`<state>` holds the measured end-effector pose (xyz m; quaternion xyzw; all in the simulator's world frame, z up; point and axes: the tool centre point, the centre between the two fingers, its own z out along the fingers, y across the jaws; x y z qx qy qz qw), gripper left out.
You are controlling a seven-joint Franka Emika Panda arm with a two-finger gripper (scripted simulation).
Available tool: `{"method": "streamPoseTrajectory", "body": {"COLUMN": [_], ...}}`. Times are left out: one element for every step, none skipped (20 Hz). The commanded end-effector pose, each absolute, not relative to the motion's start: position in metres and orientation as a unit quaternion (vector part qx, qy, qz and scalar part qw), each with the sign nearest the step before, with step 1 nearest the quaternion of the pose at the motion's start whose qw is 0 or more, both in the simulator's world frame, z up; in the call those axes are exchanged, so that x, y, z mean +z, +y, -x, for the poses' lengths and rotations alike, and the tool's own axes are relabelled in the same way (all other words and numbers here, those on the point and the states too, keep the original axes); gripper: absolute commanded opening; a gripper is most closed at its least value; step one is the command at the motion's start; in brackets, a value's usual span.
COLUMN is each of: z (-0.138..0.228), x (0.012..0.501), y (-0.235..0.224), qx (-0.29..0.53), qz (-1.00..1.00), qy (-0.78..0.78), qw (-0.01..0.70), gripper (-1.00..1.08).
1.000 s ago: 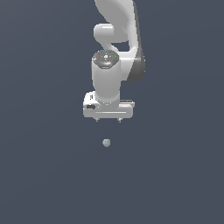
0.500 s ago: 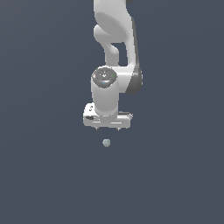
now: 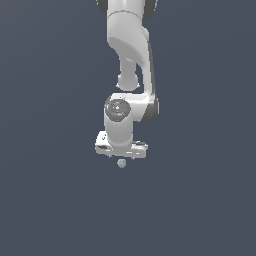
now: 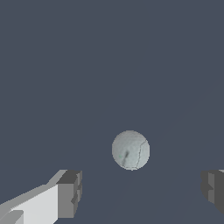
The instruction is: Pick up the object and move it to a goal position.
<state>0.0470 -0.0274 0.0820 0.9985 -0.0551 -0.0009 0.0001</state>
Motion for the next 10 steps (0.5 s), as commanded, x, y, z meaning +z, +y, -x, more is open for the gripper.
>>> {"method": "streamPoseTrajectory", "body": {"z": [-0.0496,-0.0501,-0.0504,-0.0506,-0.0507,-0.0499,-0.0499,-0.0499,-0.0498,-0.0498], "x": [0.0751,0.0734,0.0721,0.0714,0.0711,0.072,0.0716,0.0705,0.0687,0.0661], "y": [-0.0282,-0.0284,-0.0286,-0.0287,-0.0285,-0.0286,-0.0286,-0.0286,-0.0286,-0.0285], "qx": [0.0,0.0,0.0,0.0,0.0,-0.001,-0.001,-0.001,-0.001,-0.001], "qz": [-0.998,-0.998,-0.998,-0.998,-0.998,-0.998,-0.998,-0.998,-0.998,-0.998], "qy": [-0.059,-0.06,-0.06,-0.061,-0.061,-0.06,-0.06,-0.06,-0.06,-0.06], "qw": [0.0,0.0,0.0,0.0,0.0,0.0,0.0,0.0,0.0,0.0], "gripper": [1.0,1.0,1.0,1.0,1.0,1.0,1.0,1.0,1.0,1.0]}}
